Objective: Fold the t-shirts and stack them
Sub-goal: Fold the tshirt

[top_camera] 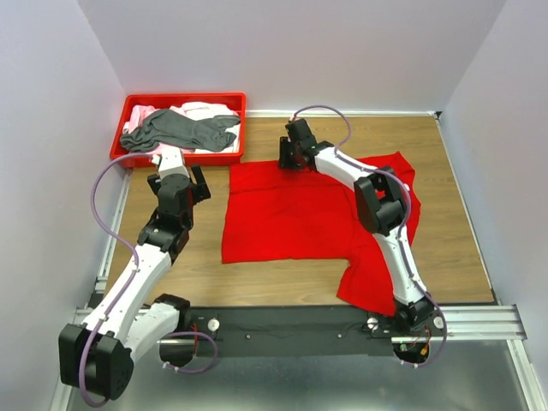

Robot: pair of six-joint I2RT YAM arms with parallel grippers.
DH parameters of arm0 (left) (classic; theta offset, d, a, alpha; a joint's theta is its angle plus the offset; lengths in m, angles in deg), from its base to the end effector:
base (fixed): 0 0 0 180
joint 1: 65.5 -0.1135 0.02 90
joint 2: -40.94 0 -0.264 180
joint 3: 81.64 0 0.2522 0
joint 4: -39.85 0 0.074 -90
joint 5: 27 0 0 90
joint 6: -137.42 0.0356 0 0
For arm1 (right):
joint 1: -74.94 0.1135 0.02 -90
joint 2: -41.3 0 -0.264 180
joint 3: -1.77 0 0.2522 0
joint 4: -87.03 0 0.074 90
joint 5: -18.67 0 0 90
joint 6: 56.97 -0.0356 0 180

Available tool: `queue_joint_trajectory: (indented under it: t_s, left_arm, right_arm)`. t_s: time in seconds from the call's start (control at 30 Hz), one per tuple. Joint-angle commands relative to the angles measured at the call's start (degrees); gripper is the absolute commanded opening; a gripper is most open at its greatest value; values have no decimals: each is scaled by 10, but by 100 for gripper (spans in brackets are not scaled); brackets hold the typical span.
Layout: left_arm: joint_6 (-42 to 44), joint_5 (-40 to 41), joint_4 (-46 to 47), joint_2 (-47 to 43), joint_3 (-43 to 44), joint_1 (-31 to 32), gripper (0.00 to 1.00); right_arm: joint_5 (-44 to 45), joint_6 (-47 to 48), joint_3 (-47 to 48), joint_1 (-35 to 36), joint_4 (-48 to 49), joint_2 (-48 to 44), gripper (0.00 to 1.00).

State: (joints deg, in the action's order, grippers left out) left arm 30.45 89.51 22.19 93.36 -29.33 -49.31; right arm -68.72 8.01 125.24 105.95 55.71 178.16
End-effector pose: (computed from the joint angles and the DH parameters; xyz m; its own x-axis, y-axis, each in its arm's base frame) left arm 0.2080 -0.0439 0.2899 -0.2340 -0.2040 -0.9506 -0.2373 0.9601 -0.1477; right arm 0.4601 0.2747 0.1585 -0.7523 0.0407 -0.6575 -0.1862 0.9442 0.2715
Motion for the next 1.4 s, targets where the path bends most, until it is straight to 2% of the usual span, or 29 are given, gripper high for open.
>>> queue_joint_trajectory:
  t_s: [0.0, 0.1, 0.2, 0.33, 0.37, 0.5, 0.7, 0.83, 0.97, 1.37]
  left_arm:
    - [5, -4, 12, 6, 6, -2, 85]
    - [1, -28, 7, 15, 8, -2, 85]
    - [-16, -74, -31, 30, 23, -3, 85]
    - [-36, -145, -155, 78, 83, -1, 85]
    - [-55, -159, -179, 88, 93, 2, 84]
    - [-90, -245, -245, 121, 126, 19, 79]
    - [-133, -256, -296, 167, 113, 53, 80]
    - [-185, -257, -298, 183, 72, 85, 78]
    - [-244, -206, -314, 199, 53, 112, 75]
    - [-310, -160, -319, 255, 20, 122, 59]
  right_arm:
    - [-23, 12, 49, -2, -26, 52, 51]
    - [-23, 16, 61, -1, -31, 46, 52]
    - [-7, 22, 40, -2, -38, -14, 55]
    - [42, 36, -80, -3, -42, -137, 68]
    - [63, 40, -104, -5, -47, -194, 71]
    - [85, 41, -230, -29, -65, -325, 75]
    - [136, 39, -380, -59, -101, -490, 83]
    - [153, 34, -483, -62, -106, -604, 84]
    - [177, 25, -539, -65, -107, -671, 86]
    - [150, 18, -580, -67, -99, -735, 86]
